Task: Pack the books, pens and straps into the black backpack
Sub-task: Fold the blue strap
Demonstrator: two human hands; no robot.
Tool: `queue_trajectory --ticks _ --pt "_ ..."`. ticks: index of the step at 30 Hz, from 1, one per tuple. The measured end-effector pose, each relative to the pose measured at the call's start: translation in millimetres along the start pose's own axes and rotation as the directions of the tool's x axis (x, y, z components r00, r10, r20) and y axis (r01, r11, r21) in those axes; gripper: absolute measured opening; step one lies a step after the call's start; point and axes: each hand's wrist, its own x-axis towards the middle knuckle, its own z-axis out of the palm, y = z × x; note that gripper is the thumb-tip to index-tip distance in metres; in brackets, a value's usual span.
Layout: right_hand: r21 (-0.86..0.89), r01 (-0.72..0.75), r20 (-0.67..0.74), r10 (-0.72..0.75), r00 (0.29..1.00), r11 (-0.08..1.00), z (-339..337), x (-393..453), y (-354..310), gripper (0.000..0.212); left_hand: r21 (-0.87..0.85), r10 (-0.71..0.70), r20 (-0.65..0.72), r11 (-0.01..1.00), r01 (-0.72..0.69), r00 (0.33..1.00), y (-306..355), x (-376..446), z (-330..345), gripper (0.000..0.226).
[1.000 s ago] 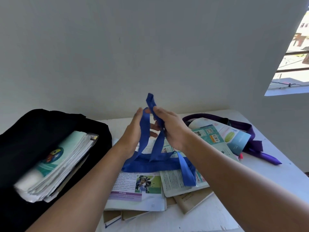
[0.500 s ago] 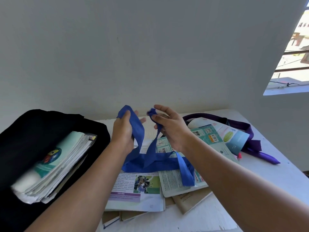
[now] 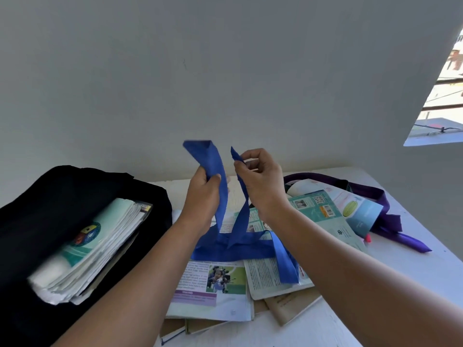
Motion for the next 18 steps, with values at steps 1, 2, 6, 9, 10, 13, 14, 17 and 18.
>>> queue_trajectory --ticks 1,2,6,9,10,13,14,17,18 --pt "-0.055 0.03 -0.012 -0.031 0.999 0.998 1.3 1.2 0.5 0.009 0.008 0.023 0.031 1.0 -0.023 0.999 0.7 -1.1 1.3 0.037" --pt "-0.099 0.052 -0.019 -0.054 0.998 0.994 2.5 1.7 1.1 0.01 0.001 0.035 0.067 0.999 -0.036 0.997 2.2 -3.4 2.7 0.041" --pt "-0.213 0.118 -0.062 -0.134 0.989 0.97 6.5 1.0 6.3 0.008 -0.057 0.009 0.149 0.998 0.0 0.989 4.6 -11.4 11.5 0.038" --pt "-0.195 0.123 -0.133 -0.15 0.98 0.973 5.1 3.2 7.3 0.009 -0.006 -0.014 0.183 1.0 0.016 0.983 4.5 -17.8 16.0 0.031" --pt "-0.203 0.125 -0.133 -0.154 0.979 0.971 4.6 4.4 7.0 0.009 0.0 -0.015 0.198 1.0 0.016 0.98 4.4 -19.9 17.2 0.029" --pt "-0.269 0.142 -0.113 -0.177 0.978 0.953 3.5 4.0 5.2 0.01 -0.028 -0.025 0.237 0.999 0.033 0.971 3.4 -21.8 19.1 0.024" --pt "-0.285 0.149 -0.106 -0.186 0.977 0.947 2.4 2.8 4.5 0.013 -0.057 -0.032 0.251 0.997 0.048 0.967 3.4 -21.9 19.9 0.025" --pt "-0.313 0.187 -0.039 -0.209 0.977 0.931 1.3 -2.8 2.6 0.023 -0.173 -0.057 0.294 0.978 0.112 0.954 6.0 -20.8 20.9 0.031" --pt "-0.325 0.205 -0.003 -0.218 0.976 0.923 1.9 -4.3 2.7 0.025 -0.221 -0.062 0.3 0.966 0.132 0.952 5.9 -20.0 20.7 0.032"
